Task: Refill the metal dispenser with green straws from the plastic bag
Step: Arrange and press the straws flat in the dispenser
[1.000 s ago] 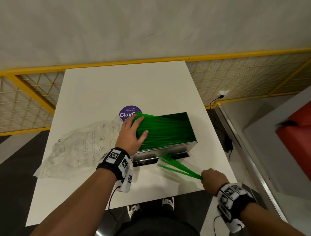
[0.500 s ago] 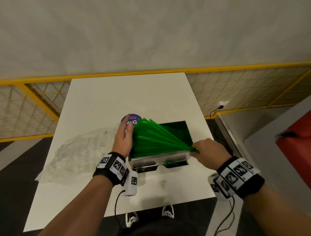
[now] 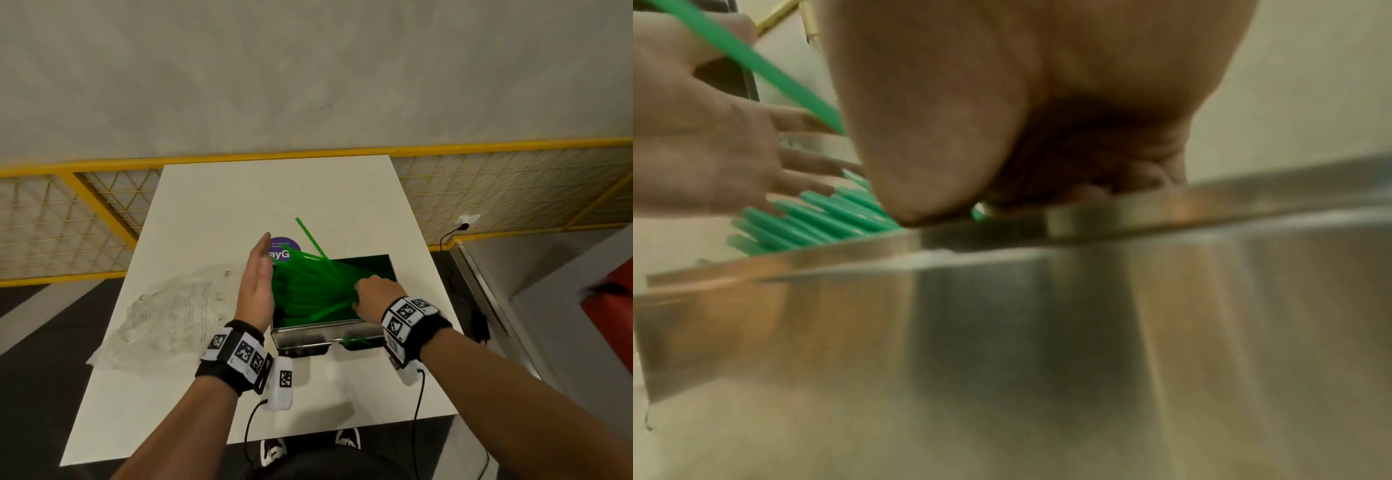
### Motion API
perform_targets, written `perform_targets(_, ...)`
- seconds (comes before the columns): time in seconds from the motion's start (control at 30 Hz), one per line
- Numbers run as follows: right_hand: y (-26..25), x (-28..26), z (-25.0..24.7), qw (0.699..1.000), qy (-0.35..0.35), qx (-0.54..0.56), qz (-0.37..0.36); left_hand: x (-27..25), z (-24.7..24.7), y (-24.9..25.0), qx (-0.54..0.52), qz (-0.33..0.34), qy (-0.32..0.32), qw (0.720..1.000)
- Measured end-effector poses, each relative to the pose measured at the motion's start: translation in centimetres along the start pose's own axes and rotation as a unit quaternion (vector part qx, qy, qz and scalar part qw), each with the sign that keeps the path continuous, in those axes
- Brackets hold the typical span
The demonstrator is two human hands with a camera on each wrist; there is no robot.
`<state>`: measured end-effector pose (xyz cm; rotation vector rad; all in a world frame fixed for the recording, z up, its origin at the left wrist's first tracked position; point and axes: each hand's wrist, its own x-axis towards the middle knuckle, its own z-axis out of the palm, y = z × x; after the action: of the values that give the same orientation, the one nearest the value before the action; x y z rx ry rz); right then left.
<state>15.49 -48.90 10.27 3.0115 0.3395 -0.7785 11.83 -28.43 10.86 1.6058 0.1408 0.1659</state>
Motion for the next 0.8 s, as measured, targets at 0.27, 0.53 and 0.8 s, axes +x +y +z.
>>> perform_targets(0.27,1.1,0.3,-0.2,0.999,0.004,0.039,0.028,-2.0,0.2,-1.7,0.142,0.124,-0.097,0.977)
perform_targets(0.53,1.1,0.5,0.0,0.999,0.049,-0.007,0.007,-1.7,-0.3,-2.2,0.217,0.047,-0.011,0.975)
perform_targets(0.8,0.2,1.6,1.4,0.986,0.084,0.127,-0.066,-0.9,2.2,-3.3,0.176,-0.041,0.012,0.983)
